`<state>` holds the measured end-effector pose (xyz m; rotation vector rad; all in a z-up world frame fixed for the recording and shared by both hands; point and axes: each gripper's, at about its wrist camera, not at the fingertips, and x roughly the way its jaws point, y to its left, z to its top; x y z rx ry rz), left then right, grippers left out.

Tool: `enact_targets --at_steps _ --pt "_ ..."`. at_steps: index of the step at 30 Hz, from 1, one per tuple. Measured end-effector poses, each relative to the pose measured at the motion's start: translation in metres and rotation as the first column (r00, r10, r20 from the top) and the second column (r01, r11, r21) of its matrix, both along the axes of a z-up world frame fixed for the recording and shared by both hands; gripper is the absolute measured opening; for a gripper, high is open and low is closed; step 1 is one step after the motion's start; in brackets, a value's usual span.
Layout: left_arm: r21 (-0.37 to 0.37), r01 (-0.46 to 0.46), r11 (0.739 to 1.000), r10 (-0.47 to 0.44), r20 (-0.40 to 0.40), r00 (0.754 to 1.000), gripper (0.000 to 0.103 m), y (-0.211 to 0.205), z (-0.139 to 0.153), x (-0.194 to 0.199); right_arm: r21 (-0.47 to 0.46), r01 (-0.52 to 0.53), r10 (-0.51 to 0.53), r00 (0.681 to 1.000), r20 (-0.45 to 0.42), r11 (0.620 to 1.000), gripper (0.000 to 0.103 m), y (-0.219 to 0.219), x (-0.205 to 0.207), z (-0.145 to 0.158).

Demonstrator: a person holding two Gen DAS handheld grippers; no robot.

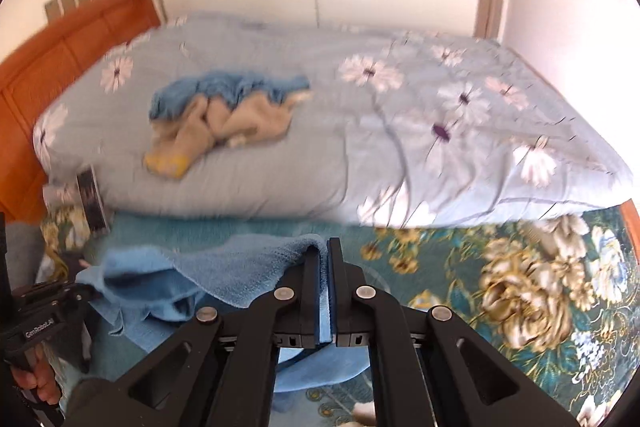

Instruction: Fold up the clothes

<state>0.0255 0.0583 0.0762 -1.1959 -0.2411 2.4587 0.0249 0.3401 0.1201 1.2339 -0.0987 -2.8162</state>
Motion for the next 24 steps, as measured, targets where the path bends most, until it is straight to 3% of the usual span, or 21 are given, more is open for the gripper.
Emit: enact_targets --at_steps 7,10,15,17,21,24 --pt "-0.032 0.068 0.997 -0.073 -0.229 0.971 0.003 0.010 0.104 0.032 0.008 0.019 -0.016 0.977 -0.212 1.000 0.003 0.018 0.036 0.096" --pt "-0.057 0.088 0.994 -0.101 -0.269 0.958 0.003 0.003 0.122 0.057 0.016 0.001 0.003 0.969 -0.248 1.000 0.003 0.019 0.061 0.113" --pt "-0.088 0.121 0.989 -0.140 -0.265 0.954 0.003 -0.008 0.113 0.101 0.055 -0.044 0.057 0.965 -0.258 0.997 0.003 0.013 0.103 0.109" --pt "-0.077 0.142 0.987 -0.158 -0.284 0.946 0.003 -0.012 0.124 0.118 0.064 -0.058 0.074 0.958 -0.276 0.996 0.003 0.011 0.119 0.112" --pt "-0.048 0.178 0.983 -0.183 -0.353 0.917 0.003 -0.022 0.167 0.141 0.075 -0.081 0.103 0.927 -0.361 0.994 0.003 0.007 0.142 0.148" --pt "-0.044 0.167 0.985 -0.172 -0.362 0.916 0.003 -0.027 0.179 0.129 0.111 -0.093 0.130 0.908 -0.398 0.989 0.003 0.000 0.135 0.170"
